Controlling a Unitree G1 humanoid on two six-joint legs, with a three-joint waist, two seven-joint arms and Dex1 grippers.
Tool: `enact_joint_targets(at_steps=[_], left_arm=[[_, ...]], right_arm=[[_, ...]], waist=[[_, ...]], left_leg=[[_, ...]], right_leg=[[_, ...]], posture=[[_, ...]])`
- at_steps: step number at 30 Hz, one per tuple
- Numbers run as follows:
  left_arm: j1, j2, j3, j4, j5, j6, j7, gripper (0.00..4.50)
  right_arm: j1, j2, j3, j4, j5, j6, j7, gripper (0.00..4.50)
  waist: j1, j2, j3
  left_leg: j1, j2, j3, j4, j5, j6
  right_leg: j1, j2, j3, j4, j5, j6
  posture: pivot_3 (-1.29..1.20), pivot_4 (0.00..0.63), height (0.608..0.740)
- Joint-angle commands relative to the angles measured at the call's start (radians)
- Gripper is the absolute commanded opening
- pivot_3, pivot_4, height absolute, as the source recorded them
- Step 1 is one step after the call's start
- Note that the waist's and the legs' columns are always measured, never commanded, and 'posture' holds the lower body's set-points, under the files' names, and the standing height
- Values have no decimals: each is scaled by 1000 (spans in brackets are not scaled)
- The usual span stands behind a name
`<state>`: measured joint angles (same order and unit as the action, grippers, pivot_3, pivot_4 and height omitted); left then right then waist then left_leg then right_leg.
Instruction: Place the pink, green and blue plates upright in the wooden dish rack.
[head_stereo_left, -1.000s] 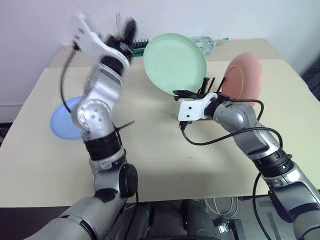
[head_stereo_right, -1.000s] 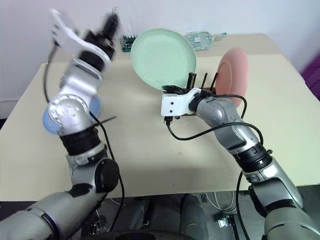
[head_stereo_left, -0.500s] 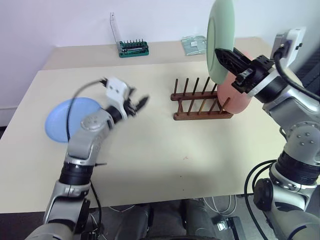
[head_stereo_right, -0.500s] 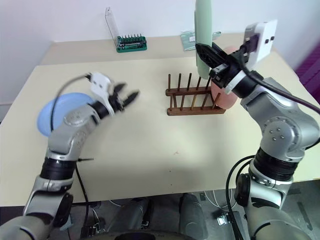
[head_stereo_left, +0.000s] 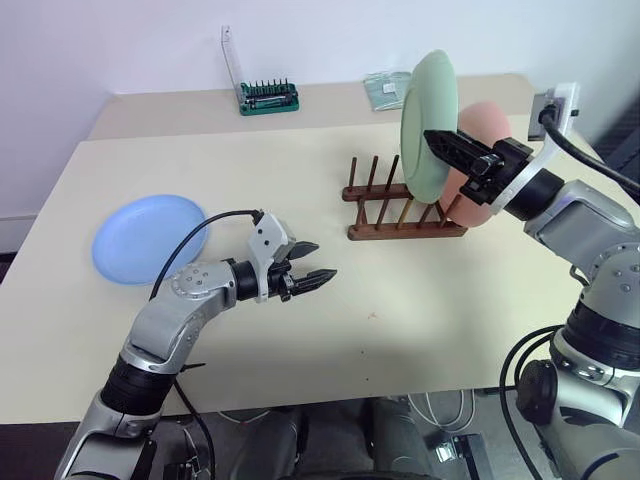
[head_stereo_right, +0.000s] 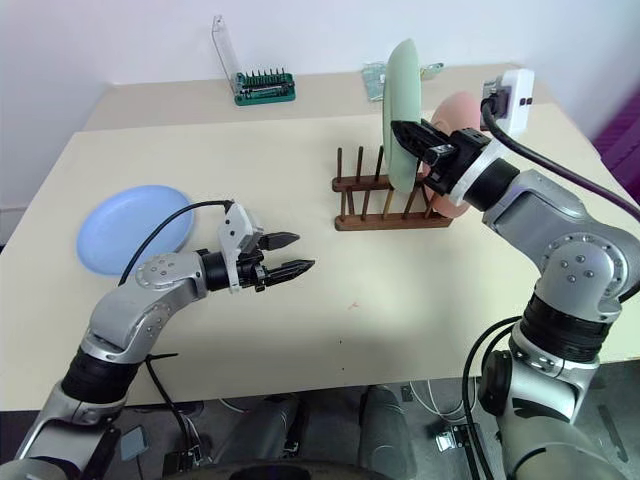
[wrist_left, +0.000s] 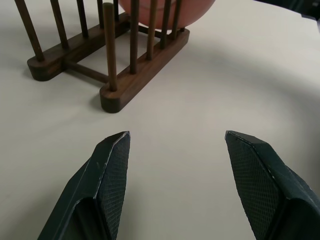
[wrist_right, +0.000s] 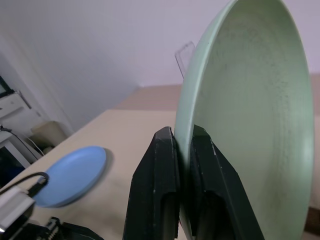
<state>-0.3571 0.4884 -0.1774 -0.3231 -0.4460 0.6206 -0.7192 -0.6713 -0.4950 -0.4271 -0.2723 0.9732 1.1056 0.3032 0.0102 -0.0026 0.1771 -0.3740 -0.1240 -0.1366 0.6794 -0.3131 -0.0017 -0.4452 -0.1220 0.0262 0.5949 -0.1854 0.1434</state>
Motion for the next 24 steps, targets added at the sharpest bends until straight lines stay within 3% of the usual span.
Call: enact_joint_targets(at_steps=[1,7,8,11,13,16,17,20,24], left_arm=[[-4,-3,11,-47,-9,3,-2,3088],[-1,-6,6,-62,-6,14,2,3088],[-1,-6,7,-63,-6,15,3,3135],[4,-15,16,-70,-14,28,14,3135],[5,-19,20,-72,-16,35,18,3135],[5,-36,42,-73,-27,48,41,3934],[3,-43,50,-71,-24,51,57,4417],[-24,-113,127,-31,7,45,201,4466],[-50,-189,244,13,39,55,386,4466]], right_arm=[[-58,-23,-4,77,-3,-19,-5,0],[-94,-36,18,154,-19,-38,22,0],[-95,-43,34,151,-39,-53,29,735],[-70,-112,153,85,-198,-203,99,1877],[-54,-142,204,65,-273,-284,136,1877],[-43,-222,280,51,-408,-389,183,1911],[-37,-246,304,46,-456,-434,199,1911],[-57,-292,340,48,-592,-580,207,1911],[-107,-289,347,43,-645,-657,234,1911]], waist=[[0,0,0],[0,0,0],[1,0,0],[0,1,1],[0,1,1],[0,1,1],[0,1,1],[1,1,1],[0,0,1]], left_leg=[[0,0,0,0,0,0],[0,0,0,0,0,0],[0,0,0,0,0,0],[0,0,0,0,0,0],[0,0,0,0,0,0],[0,0,1,0,0,0],[0,0,1,0,0,0],[0,0,1,0,0,0],[0,0,1,0,0,0]], right_leg=[[0,0,0,0,0,0],[0,0,0,0,0,0],[0,0,0,0,0,0],[0,0,0,0,0,0],[0,0,0,0,0,0],[0,0,0,0,0,0],[0,0,0,0,0,0],[0,0,0,0,0,0],[0,0,0,0,0,0]], posture=[[0,150,738],[0,150,738],[0,150,738],[0,150,738],[0,150,738],[0,150,738],[0,150,738],[0,150,738],[0,150,738]])
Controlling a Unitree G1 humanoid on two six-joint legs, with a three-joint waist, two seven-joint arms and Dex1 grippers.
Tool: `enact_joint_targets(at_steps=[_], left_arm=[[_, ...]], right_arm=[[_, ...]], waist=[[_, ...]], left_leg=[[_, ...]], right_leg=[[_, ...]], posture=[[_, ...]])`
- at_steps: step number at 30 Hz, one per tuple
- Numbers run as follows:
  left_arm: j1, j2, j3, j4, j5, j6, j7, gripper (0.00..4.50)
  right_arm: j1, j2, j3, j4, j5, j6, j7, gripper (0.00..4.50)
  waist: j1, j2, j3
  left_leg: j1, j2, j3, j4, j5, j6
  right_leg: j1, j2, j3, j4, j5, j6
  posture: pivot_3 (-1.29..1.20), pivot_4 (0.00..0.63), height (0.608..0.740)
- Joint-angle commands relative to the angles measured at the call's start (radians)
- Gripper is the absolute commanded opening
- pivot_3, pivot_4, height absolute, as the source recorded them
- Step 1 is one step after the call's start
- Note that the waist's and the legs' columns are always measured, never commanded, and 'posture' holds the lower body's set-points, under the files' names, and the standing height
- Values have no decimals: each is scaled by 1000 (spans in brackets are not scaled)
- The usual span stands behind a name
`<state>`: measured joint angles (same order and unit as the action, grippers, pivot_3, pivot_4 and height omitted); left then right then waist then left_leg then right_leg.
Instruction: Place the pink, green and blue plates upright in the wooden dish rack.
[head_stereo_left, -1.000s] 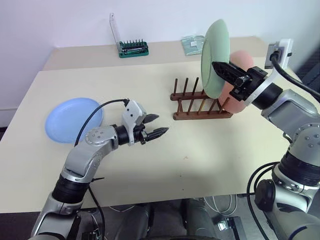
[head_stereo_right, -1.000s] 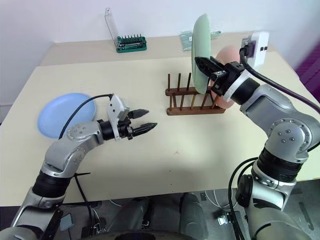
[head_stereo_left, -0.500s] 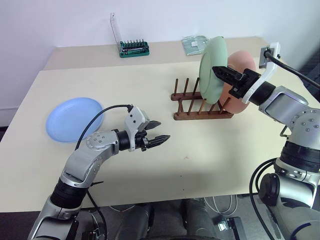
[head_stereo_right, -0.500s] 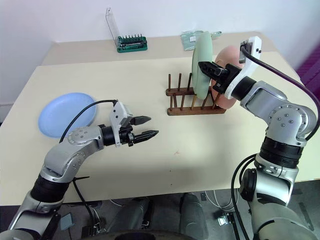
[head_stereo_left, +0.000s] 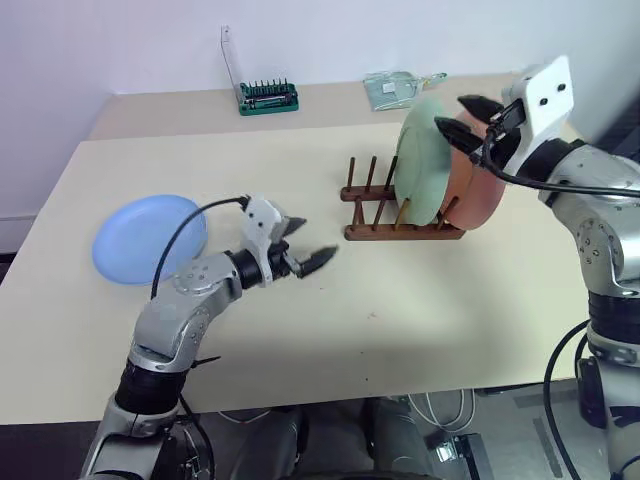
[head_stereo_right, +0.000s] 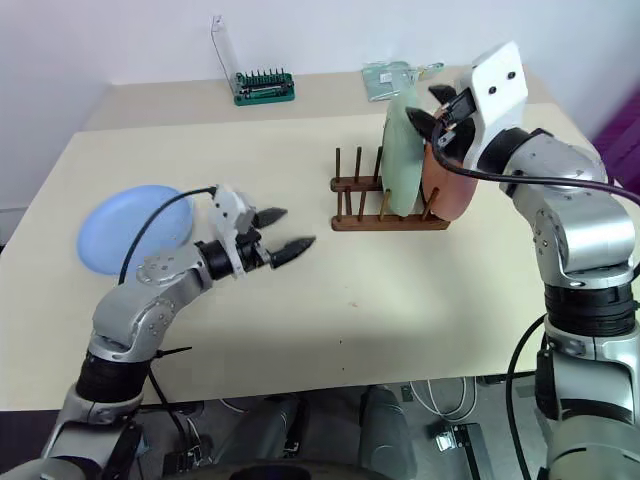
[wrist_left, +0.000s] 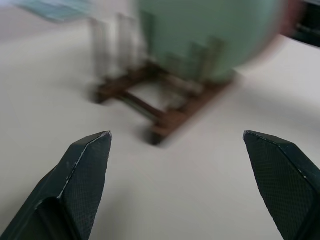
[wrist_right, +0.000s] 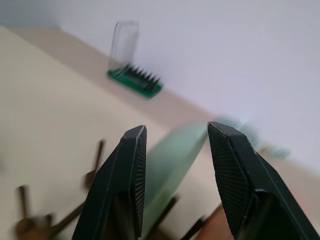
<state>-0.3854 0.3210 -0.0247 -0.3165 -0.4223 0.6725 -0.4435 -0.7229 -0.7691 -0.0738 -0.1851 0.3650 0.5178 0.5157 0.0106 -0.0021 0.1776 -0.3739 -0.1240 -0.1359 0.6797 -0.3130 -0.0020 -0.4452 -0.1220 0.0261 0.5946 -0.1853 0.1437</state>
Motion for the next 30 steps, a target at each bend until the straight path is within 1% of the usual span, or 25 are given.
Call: enact_joint_targets(at_steps=[1,3,4,6,7,9,10,11,13,15,16,19,22,23,24,26,29,30], left_arm=[[-27,-35,122,14,19,7,150,4466],[-41,-56,195,26,9,11,219,4466],[-65,-72,262,50,28,8,312,4466],[-102,-91,351,82,60,6,448,4466],[-124,-92,385,93,104,10,537,4466],[-176,-109,490,99,205,78,783,4466],[-181,-101,511,83,265,104,862,4466],[-183,-99,527,62,303,132,914,4466],[-197,-133,579,15,334,203,1000,4466],[-207,-188,637,-22,325,295,1048,4466],[-199,-202,645,-36,331,326,1054,4466],[-173,-252,681,-64,318,391,1045,4466],[-156,-282,711,-67,310,431,1026,4466],[-158,-305,751,-58,292,446,1025,4466],[-161,-324,794,-42,271,462,1021,4231],[-166,-345,850,-20,247,453,1021,3583],[-175,-340,867,10,219,430,990,2082],[-180,-336,864,27,202,419,969,1501]], right_arm=[[-66,-13,-1,-48,-39,-73,35,1911],[-81,-15,25,-56,-60,-92,71,1911],[-101,3,43,-64,-55,-94,86,1911],[-122,31,76,-77,-59,-109,111,1911],[-123,41,108,-90,-68,-122,134,1911],[-109,79,180,-121,-83,-142,170,1911],[-101,104,207,-128,-87,-147,179,1911],[-95,125,228,-128,-94,-151,183,1911],[-82,158,259,-122,-116,-168,189,1911],[-69,185,273,-121,-114,-168,202,1911],[-62,193,278,-121,-115,-172,210,1911],[-36,208,304,-130,-123,-181,236,1911],[-15,218,317,-139,-134,-186,254,1911],[-7,222,321,-142,-138,-186,255,1911],[-1,227,323,-147,-139,-181,255,1911],[9,232,325,-152,-148,-171,250,1911],[23,229,325,-153,-174,-172,244,1911],[29,226,323,-152,-185,-176,240,1911]], waist=[[-1,0,0],[0,0,0],[0,0,0],[1,-1,0],[1,-1,0],[0,-2,0],[-2,-2,0],[-2,-2,0],[2,-3,0],[9,-3,0],[15,-4,-1],[28,-6,-2],[26,-6,-2],[26,-6,-2],[26,-6,-2],[24,-6,-2],[25,-7,-2],[25,-7,-2]], left_leg=[[0,0,0,0,0,0],[0,0,0,0,0,0],[0,0,0,0,0,0],[0,0,0,0,0,0],[0,0,-1,0,0,0],[0,0,-1,0,0,-1],[0,0,-1,0,0,-1],[0,0,-1,0,0,-1],[0,0,0,0,-1,-1],[-1,0,-1,1,-1,-1],[-1,-1,-2,2,-1,-1],[-1,-1,-2,3,-1,-1],[0,0,-2,3,-1,-2],[0,0,-2,3,-1,-2],[0,0,-2,3,-1,-2],[0,0,-2,3,-1,-3],[1,1,-2,3,-1,-3],[0,1,-2,3,-1,-3]], right_leg=[[0,0,0,0,0,0],[0,0,0,0,0,0],[0,0,0,0,0,0],[0,0,0,0,0,0],[0,0,0,0,0,0],[0,0,0,0,0,0],[0,0,0,0,0,0],[0,0,0,0,0,0],[0,1,0,0,0,0],[0,0,-1,0,0,0],[0,0,-1,0,0,0],[1,0,-1,0,0,0],[1,1,-1,1,0,0],[1,1,-1,1,0,0],[1,2,-1,1,0,0],[1,2,-1,1,0,0],[1,2,-1,1,0,0],[1,2,-1,1,0,0]], posture=[[0,150,738],[0,150,738],[0,150,738],[0,150,738],[0,150,738],[0,150,738],[0,150,738],[0,150,738],[0,150,738],[0,150,738],[0,150,738],[0,150,738],[0,150,738],[0,150,738],[0,150,738],[0,150,738],[0,150,738],[0,150,738]])
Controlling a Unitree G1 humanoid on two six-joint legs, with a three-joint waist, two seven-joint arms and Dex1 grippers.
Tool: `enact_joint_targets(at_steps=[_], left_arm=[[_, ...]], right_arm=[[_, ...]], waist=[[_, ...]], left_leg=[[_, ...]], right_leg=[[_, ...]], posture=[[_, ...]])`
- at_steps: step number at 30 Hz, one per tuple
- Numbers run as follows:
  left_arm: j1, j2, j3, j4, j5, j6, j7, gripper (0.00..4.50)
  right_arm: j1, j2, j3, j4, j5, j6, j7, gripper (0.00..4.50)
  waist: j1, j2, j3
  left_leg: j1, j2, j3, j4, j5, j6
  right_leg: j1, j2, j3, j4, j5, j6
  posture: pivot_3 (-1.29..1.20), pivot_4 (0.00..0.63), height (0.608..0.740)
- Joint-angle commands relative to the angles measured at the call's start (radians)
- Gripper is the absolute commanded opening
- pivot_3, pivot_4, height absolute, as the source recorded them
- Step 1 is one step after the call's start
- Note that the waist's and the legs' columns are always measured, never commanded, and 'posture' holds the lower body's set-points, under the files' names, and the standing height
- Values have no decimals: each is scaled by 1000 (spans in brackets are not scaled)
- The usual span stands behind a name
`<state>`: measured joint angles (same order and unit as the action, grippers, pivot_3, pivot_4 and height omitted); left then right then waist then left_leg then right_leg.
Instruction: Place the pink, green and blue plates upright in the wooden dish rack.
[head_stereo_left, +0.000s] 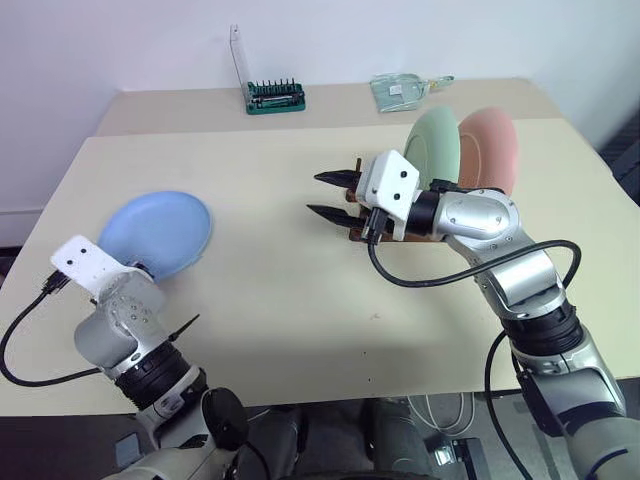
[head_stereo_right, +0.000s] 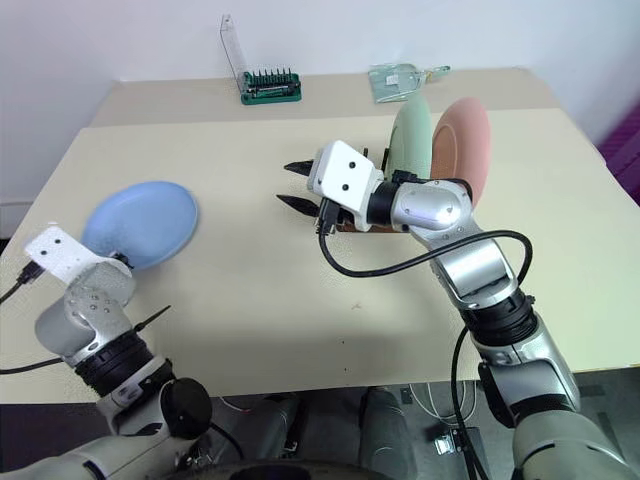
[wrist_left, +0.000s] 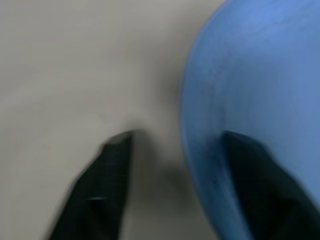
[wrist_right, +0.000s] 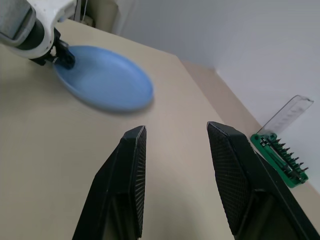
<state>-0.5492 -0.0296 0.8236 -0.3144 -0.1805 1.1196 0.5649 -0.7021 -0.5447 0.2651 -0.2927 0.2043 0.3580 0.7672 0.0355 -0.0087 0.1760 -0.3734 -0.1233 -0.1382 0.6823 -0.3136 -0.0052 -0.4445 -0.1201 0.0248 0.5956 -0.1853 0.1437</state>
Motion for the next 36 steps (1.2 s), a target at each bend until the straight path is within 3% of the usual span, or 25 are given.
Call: enact_joint_targets(at_steps=[1,3,4,7,10,11,16,24,28,34,35,36], left_arm=[[-22,16,8,37,-54,-47,-57,1016],[-30,17,-6,50,-80,-79,-89,64],[-37,18,-30,54,-104,-101,-128,18],[-57,20,-142,32,-150,-191,-247,0],[-91,21,-226,-6,-176,-266,-312,0],[-101,23,-253,-17,-183,-280,-327,0],[-149,32,-392,-66,-213,-309,-388,0],[-147,47,-535,-112,-209,-305,-424,0],[-139,34,-544,-120,-226,-301,-419,0],[-131,35,-553,-119,-245,-299,-431,0],[-132,32,-549,-117,-253,-302,-436,0],[-137,19,-531,-119,-278,-307,-437,301]], right_arm=[[12,1,-19,-45,-31,-16,-14,1911],[17,3,-26,-47,-26,-1,-9,1911],[17,4,-31,-47,-20,11,-5,1911],[15,-6,-29,-37,-32,13,4,2707],[-4,-2,-10,-14,-105,-55,-21,4280],[-11,0,0,-5,-129,-80,-24,4478],[-53,6,84,94,-294,-273,-35,4478],[-139,32,141,303,-525,-495,-140,4478],[-144,31,147,338,-600,-543,-169,3219],[-126,25,136,355,-657,-581,-187,41],[-125,26,135,357,-664,-586,-189,41],[-123,24,134,357,-674,-591,-192,9]], waist=[[1,0,0],[5,0,0],[6,0,0],[6,-1,0],[1,-1,0],[0,-1,0],[-27,-1,0],[-30,-1,0],[-29,-1,0],[-28,-1,0],[-28,-1,1],[-28,-1,1]], left_leg=[[0,0,0,0,0,0],[0,0,0,0,0,0],[0,0,0,0,0,0],[0,0,0,1,0,-1],[0,0,0,1,0,0],[-1,0,0,1,0,0],[0,0,0,-1,0,0],[0,0,1,-1,0,0],[0,0,1,-1,0,0],[0,0,1,-1,0,0],[0,0,1,-1,0,0],[0,0,1,-1,0,0]], right_leg=[[0,0,0,0,0,0],[1,0,0,0,0,0],[1,0,0,0,0,0],[1,0,0,0,0,0],[1,0,0,-1,0,0],[0,0,0,0,0,0],[0,0,0,-1,0,-1],[0,0,0,-1,0,-1],[0,0,0,-1,0,-1],[0,0,0,-1,0,-1],[0,0,0,-1,0,-1],[0,0,0,-1,0,-1]], posture=[[0,150,738],[0,150,738],[0,150,738],[0,150,738],[0,150,738],[0,150,738],[0,150,738],[0,150,738],[0,150,738],[0,150,738],[0,150,738],[0,150,738]])
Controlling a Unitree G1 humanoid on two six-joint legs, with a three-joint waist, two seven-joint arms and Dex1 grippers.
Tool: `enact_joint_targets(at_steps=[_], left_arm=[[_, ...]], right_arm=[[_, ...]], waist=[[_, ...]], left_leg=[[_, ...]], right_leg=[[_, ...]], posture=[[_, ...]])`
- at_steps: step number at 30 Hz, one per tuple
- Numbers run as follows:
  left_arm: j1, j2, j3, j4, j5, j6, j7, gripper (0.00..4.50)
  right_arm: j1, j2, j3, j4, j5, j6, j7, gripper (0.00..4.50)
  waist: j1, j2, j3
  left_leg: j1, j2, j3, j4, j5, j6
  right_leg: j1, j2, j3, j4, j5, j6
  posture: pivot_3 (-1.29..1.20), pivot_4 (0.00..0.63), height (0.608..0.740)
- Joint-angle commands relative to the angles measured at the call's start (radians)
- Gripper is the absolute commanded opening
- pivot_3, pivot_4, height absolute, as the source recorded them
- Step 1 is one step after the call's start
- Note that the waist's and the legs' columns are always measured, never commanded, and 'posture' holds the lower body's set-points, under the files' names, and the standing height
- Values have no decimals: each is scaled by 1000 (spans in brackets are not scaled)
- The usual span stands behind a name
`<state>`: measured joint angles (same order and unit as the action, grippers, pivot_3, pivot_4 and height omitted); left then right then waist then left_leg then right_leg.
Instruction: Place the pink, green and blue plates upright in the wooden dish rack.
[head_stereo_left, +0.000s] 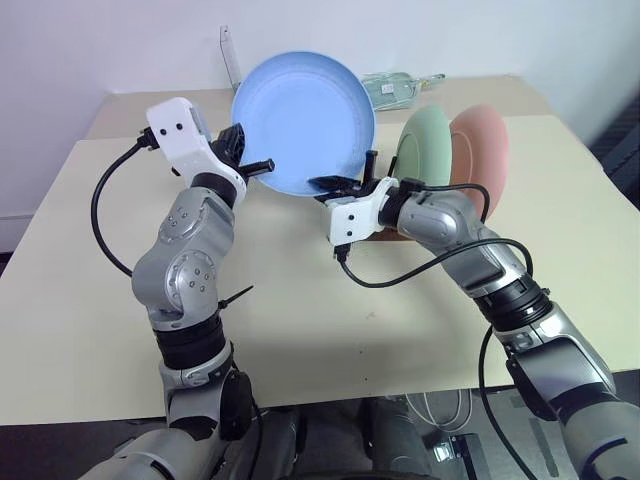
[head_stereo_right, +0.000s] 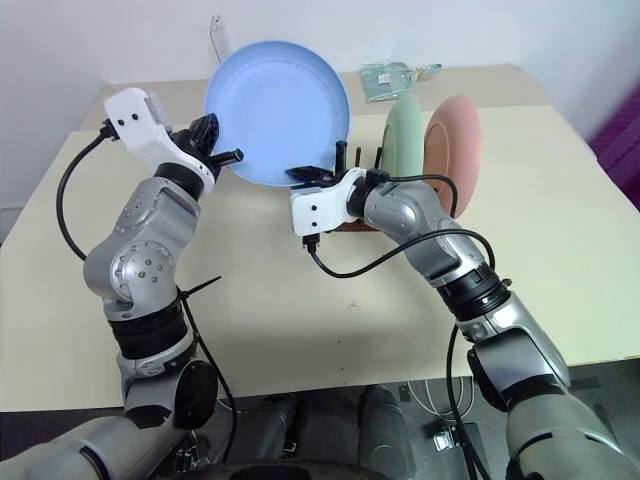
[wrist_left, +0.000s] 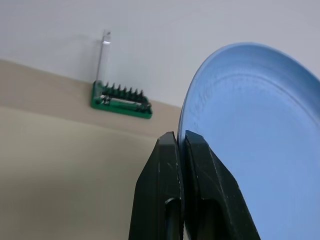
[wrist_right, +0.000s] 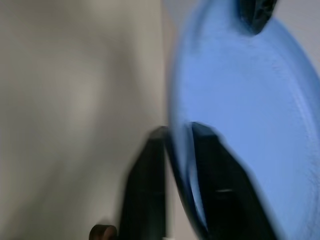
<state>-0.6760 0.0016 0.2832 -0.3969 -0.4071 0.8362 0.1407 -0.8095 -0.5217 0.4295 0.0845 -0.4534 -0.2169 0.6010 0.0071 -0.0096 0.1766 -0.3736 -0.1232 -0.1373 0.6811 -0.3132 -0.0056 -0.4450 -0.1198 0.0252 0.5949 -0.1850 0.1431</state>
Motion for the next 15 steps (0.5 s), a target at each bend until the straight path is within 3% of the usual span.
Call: enact_joint_targets(at_steps=[1,4,6,10,12,15], left_arm=[[-14,-22,22,-37,-68,-26,-12,632],[-121,-86,202,-9,-209,-116,103,1917],[-175,-47,282,30,-194,-214,158,2890],[-134,147,250,146,0,-313,162,2890],[-62,247,169,207,87,-361,83,2890],[23,317,44,250,148,-377,-26,2890]], right_arm=[[-14,1,-32,-20,-24,-21,-28,0],[-8,0,-41,-18,-30,-27,-33,0],[-4,9,-66,-23,-3,-18,-37,0],[12,67,-171,-92,179,66,-15,0],[27,126,-257,-173,358,196,16,0],[39,188,-353,-284,544,413,19,0]], waist=[[0,0,0],[4,-1,0],[3,-2,1],[-13,-1,0],[-18,0,0],[-11,-1,0]], left_leg=[[0,0,0,0,0,0],[0,0,0,0,0,0],[0,0,-1,1,0,-1],[2,1,1,-3,0,-1],[1,1,0,-4,1,-1],[0,0,-2,-3,1,-1]], right_leg=[[0,0,0,0,0,0],[0,0,0,0,0,0],[0,0,0,0,0,0],[0,1,0,-1,0,0],[-1,1,0,0,0,-1],[0,1,0,0,0,-1]], posture=[[0,150,738],[0,150,738],[0,150,738],[0,150,738],[0,150,738],[0,150,738]])
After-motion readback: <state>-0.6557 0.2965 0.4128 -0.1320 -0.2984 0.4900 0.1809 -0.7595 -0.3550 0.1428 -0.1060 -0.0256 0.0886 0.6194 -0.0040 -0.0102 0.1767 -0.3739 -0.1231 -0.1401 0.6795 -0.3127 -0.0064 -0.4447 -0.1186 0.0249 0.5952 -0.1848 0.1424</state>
